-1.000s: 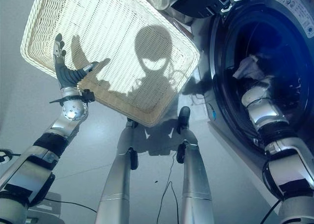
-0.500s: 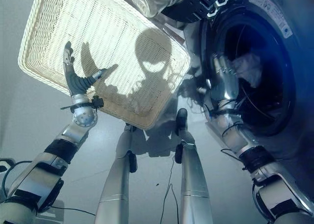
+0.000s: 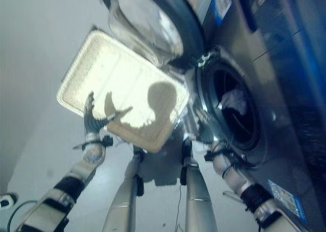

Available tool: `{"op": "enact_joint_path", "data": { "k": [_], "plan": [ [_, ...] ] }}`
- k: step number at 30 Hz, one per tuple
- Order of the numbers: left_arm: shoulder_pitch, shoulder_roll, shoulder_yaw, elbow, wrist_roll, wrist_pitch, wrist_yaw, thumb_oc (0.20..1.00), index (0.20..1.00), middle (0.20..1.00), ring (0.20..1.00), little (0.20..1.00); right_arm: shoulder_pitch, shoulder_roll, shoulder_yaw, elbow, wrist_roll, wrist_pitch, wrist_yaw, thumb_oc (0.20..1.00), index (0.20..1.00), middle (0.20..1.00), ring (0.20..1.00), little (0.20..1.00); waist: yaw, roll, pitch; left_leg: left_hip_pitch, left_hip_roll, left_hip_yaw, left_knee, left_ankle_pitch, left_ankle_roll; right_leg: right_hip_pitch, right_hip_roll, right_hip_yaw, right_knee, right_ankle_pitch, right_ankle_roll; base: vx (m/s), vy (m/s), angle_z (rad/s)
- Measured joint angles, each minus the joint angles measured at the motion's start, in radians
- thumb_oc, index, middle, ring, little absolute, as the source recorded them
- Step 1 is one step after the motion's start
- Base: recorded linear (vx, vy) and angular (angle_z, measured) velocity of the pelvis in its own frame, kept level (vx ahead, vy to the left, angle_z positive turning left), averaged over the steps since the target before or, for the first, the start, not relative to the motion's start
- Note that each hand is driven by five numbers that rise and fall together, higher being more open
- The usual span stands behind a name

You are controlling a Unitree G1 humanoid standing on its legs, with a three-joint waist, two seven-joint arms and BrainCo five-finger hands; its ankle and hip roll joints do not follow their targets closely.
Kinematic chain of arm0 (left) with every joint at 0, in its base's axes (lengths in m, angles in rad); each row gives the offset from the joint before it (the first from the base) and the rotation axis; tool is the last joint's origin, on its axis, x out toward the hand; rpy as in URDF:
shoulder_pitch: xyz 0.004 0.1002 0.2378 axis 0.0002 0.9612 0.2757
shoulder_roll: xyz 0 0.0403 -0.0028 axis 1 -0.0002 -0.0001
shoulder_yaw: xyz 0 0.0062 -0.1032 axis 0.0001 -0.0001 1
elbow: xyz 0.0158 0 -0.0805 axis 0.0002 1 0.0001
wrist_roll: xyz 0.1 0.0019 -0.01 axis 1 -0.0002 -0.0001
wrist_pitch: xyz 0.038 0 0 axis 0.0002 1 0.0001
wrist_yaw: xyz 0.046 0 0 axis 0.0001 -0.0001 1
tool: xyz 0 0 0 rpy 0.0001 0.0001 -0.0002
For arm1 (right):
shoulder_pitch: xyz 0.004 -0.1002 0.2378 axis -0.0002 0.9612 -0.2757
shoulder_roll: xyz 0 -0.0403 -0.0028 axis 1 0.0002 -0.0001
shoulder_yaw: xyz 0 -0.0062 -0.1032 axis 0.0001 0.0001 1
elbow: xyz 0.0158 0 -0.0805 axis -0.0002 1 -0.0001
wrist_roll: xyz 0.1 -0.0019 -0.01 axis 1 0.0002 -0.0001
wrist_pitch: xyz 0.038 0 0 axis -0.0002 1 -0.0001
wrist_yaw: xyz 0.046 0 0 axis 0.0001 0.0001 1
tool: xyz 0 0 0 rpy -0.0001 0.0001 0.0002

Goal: Put the clothes into the washing machine.

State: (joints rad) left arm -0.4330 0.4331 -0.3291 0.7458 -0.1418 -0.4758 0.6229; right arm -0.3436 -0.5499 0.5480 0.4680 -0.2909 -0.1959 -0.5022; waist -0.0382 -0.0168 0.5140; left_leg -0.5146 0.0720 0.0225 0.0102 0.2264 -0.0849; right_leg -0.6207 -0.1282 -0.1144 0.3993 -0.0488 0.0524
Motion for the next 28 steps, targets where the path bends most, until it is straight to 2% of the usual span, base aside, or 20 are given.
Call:
{"op": "enact_joint_path", "data": {
  "k": [1,3,4,5,6,7,10,14,18,22,23,28],
  "plan": [
    [0.210,-0.101,0.000,0.102,-0.010,0.008,-0.076,1.000,1.000,1.000,1.000,1.000,0.193,0.061,-0.003,0.122,0.090,-0.006,0.037,1.000,1.000,1.000,1.000,1.000,0.020,0.030,-0.044,0.264,0.015,0.008,-0.078,-0.021,0.001,0.300,0.007,-0.048,-0.119,-0.032,0.027,0.16,-0.060,0.34],
    [0.346,-0.088,-0.034,0.112,-0.006,0.006,-0.105,1.000,1.000,1.000,1.000,1.000,0.306,0.094,-0.033,0.156,0.124,-0.019,0.053,1.000,1.000,1.000,1.000,1.000,0.045,0.031,-0.141,0.274,0.011,0.008,-0.065,-0.057,0.003,0.315,0.000,-0.042,-0.122,-0.047,0.029,0.22,-0.049,0.19],
    [0.376,-0.089,-0.026,0.148,0.001,0.008,-0.150,1.000,1.000,1.000,1.000,1.000,0.338,0.129,-0.099,0.194,0.165,-0.025,0.086,1.000,1.000,1.000,1.000,1.000,0.052,0.039,-0.137,0.325,0.012,0.015,-0.080,-0.044,0.003,0.382,0.002,-0.062,-0.153,-0.029,0.017,0.17,-0.025,0.24],
    [0.407,-0.096,-0.011,0.214,0.004,0.024,-0.197,1.000,1.000,1.000,1.000,1.000,0.363,0.170,-0.162,0.258,0.212,-0.019,0.123,1.000,1.000,1.000,1.000,1.000,0.048,0.053,-0.140,0.404,0.013,0.013,-0.100,-0.044,0.005,0.493,0.006,-0.084,-0.214,-0.021,0.027,0.20,-0.042,0.34],
    [0.462,-0.086,-0.008,0.247,0.002,0.043,-0.240,1.000,1.000,1.000,1.000,1.000,0.406,0.183,-0.179,0.330,0.281,-0.017,0.164,1.000,1.000,1.000,1.000,1.000,0.047,0.053,-0.185,0.446,0.007,0.019,-0.101,-0.068,0.009,0.542,0.003,-0.085,-0.241,-0.033,0.041,0.23,-0.050,0.32],
    [0.505,-0.073,0.002,0.289,0.002,0.051,-0.289,1.000,1.000,1.000,1.000,1.000,0.414,0.197,-0.204,0.444,0.336,-0.018,0.215,1.000,1.000,1.000,1.000,1.000,0.057,0.052,-0.257,0.451,0.002,0.022,-0.101,-0.087,0.009,0.551,-0.003,-0.084,-0.245,-0.045,0.047,0.26,-0.058,0.16],
    [0.545,-0.075,0.009,0.381,0.011,0.083,-0.371,1.000,1.000,1.000,1.000,1.000,0.370,0.238,-0.300,0.682,0.382,-0.014,0.282,1.000,1.000,1.000,1.000,1.000,0.055,0.062,-0.310,0.492,0.000,0.020,-0.101,-0.092,0.007,0.637,0.002,-0.099,-0.308,-0.021,0.050,0.18,-0.029,0.09],
    [0.564,-0.100,0.013,0.442,0.027,0.122,-0.468,1.000,1.000,1.000,1.000,1.000,0.389,0.246,-0.301,0.768,0.376,-0.007,0.327,1.000,1.000,1.000,1.000,1.000,0.056,0.058,-0.410,0.530,-0.001,0.015,-0.105,-0.108,0.004,0.708,0.008,-0.111,-0.378,-0.006,0.051,0.14,0.005,0.06],
    [0.555,-0.116,0.034,0.447,0.042,0.145,-0.523,1.000,1.000,1.000,1.000,1.000,0.386,0.254,-0.305,0.774,0.372,0.014,0.358,1.000,1.000,1.000,1.000,1.000,0.054,0.060,-0.441,0.542,0.006,0.014,-0.105,-0.110,0.000,0.731,0.019,-0.112,-0.401,0.002,0.045,0.02,0.004,0.01],
    [0.547,-0.129,0.054,0.465,0.051,0.175,-0.557,1.000,1.000,1.000,1.000,1.000,0.387,0.262,-0.337,0.817,0.381,0.094,0.393,1.000,1.000,1.000,1.000,1.000,0.054,0.065,-0.452,0.553,0.011,0.016,-0.105,-0.112,0.005,0.741,0.024,-0.112,-0.406,0.006,0.041,0.00,0.000,0.00],
    [0.547,-0.134,0.063,0.475,0.050,0.189,-0.575,1.000,1.000,1.000,1.000,1.000,0.388,0.261,-0.342,0.840,0.381,0.136,0.404,1.000,1.000,1.000,1.000,1.000,0.054,0.066,-0.452,0.557,0.011,0.017,-0.105,-0.112,0.005,0.749,0.024,-0.112,-0.412,0.008,0.041,0.00,0.000,0.00],
    [0.542,-0.139,0.075,0.492,0.050,0.222,-0.624,1.000,1.000,1.000,1.000,1.000,0.388,0.261,-0.346,0.891,0.381,0.228,0.437,1.000,1.000,1.000,1.000,1.000,0.053,0.069,-0.458,0.564,0.010,0.019,-0.105,-0.112,0.007,0.764,0.026,-0.111,-0.432,0.018,0.040,0.02,0.005,-0.01]
  ]
}}
